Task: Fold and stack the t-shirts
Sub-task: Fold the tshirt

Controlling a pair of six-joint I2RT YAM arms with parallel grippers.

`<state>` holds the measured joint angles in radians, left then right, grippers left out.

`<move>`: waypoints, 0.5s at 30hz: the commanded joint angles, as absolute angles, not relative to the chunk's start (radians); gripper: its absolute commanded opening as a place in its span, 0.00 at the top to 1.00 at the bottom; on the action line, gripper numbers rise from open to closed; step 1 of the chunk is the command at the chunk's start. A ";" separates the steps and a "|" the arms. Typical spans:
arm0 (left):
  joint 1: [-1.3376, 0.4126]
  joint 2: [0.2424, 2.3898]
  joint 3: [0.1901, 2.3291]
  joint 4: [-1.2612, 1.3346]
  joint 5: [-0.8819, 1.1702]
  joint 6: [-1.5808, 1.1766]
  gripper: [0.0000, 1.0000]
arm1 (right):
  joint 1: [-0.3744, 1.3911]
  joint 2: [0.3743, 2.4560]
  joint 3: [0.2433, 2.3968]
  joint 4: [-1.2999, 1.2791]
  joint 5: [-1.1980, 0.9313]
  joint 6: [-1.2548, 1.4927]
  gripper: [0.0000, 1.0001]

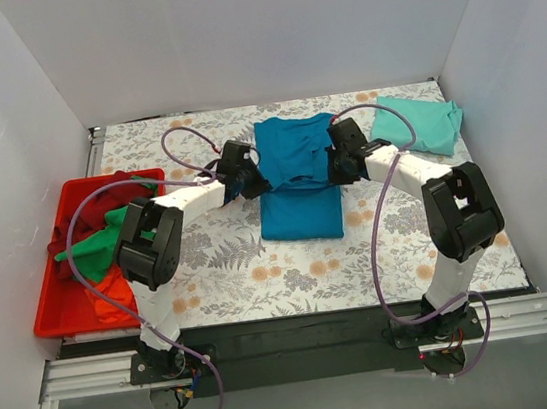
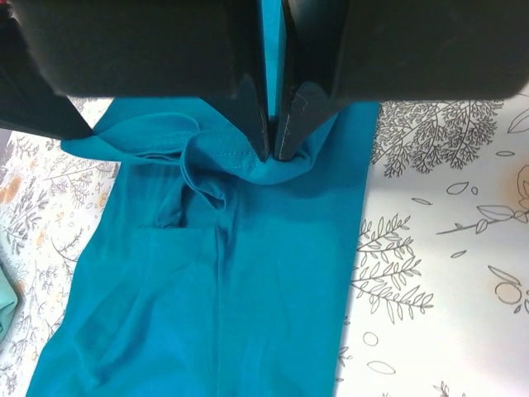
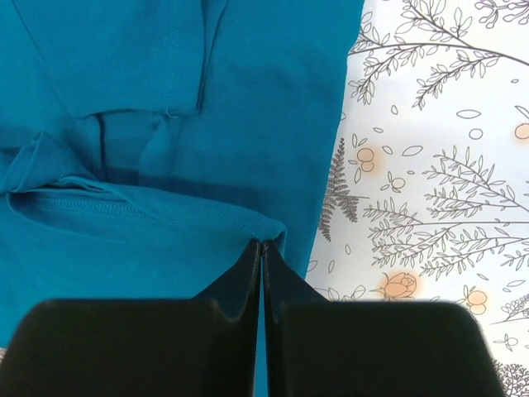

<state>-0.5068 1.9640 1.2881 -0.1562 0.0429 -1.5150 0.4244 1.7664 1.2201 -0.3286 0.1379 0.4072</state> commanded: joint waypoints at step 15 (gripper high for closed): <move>-0.479 1.829 1.395 -0.235 -0.065 -1.465 0.18 | 0.354 1.721 1.442 -0.417 0.028 0.313 0.51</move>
